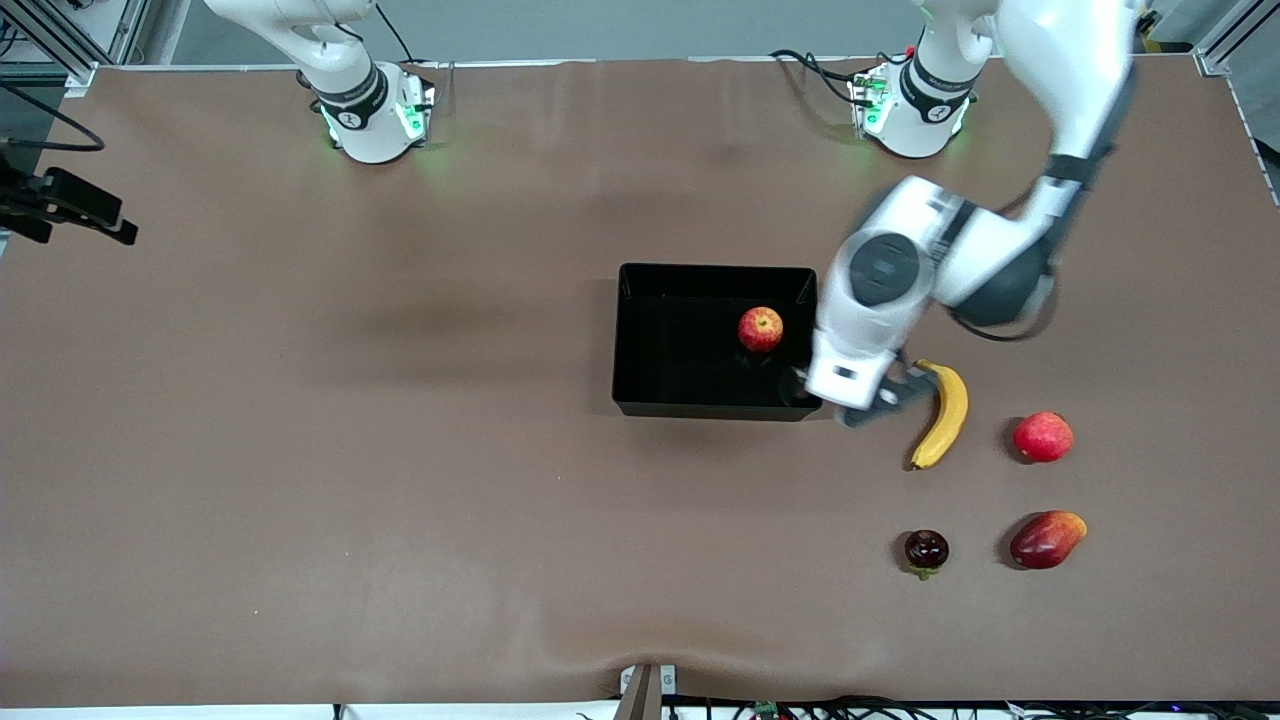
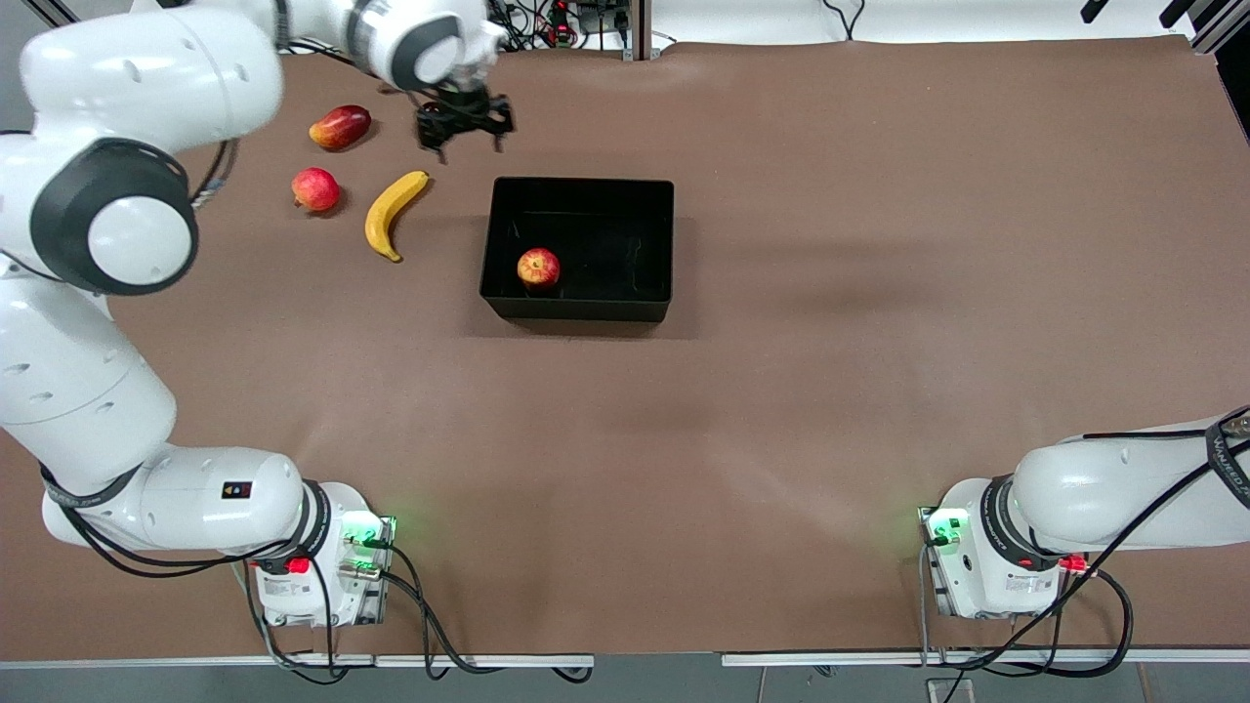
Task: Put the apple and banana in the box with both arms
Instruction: 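Reach down and grasp the yellow banana with the left gripper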
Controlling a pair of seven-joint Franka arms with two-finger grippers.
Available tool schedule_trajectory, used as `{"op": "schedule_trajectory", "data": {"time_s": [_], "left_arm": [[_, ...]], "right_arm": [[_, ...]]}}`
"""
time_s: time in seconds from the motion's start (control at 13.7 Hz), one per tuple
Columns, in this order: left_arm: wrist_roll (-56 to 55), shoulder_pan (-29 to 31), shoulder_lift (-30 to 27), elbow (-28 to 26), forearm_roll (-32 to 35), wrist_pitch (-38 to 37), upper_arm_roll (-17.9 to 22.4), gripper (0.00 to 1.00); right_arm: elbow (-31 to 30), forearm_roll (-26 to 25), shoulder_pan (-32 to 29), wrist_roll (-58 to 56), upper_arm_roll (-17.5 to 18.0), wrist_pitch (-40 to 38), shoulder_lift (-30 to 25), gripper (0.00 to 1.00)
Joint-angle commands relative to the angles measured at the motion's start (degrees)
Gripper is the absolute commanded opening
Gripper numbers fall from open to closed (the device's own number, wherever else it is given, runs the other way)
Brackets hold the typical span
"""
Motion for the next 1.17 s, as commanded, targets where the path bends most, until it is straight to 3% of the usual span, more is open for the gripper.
{"op": "schedule_trajectory", "data": {"time_s": [0.0, 0.22, 0.36, 0.51, 0.8, 0.88, 1.09], "left_arm": [[15.6, 7.1, 1.0, -1.5, 1.3, 3.2, -0.6, 1.00], [31.7, 14.5, 2.5, -7.1, 1.3, 14.9, -0.6, 1.00], [44.0, 18.1, 6.6, -8.2, 1.3, 21.3, -0.6, 1.00], [53.7, 19.9, 9.4, -8.3, 1.3, 23.4, -0.6, 1.00], [61.2, 21.0, 10.6, -9.2, 2.3, 23.8, -0.4, 1.00], [61.5, 21.1, 11.4, -9.4, 4.1, 23.8, -0.5, 0.88], [61.4, 21.4, 12.2, -10.2, 6.6, 23.8, -0.3, 0.37]], "right_arm": [[1.1, 1.1, -1.7, -0.1, 0.9, 0.0, 0.3, 1.00], [1.1, 1.2, -1.5, 0.0, 0.9, 0.0, 0.5, 1.00], [1.1, 1.1, -1.6, -0.1, 0.9, 0.0, 0.5, 1.00], [1.1, 1.1, -1.6, -0.1, 0.9, 0.0, 0.5, 1.00], [1.1, 0.9, -2.0, -0.2, 0.7, 0.1, 0.5, 1.00], [1.1, 1.1, -3.2, -0.2, 0.8, 0.0, 0.5, 1.00], [1.0, 1.0, -3.1, -0.3, 1.0, 0.2, 1.1, 1.00]]}}
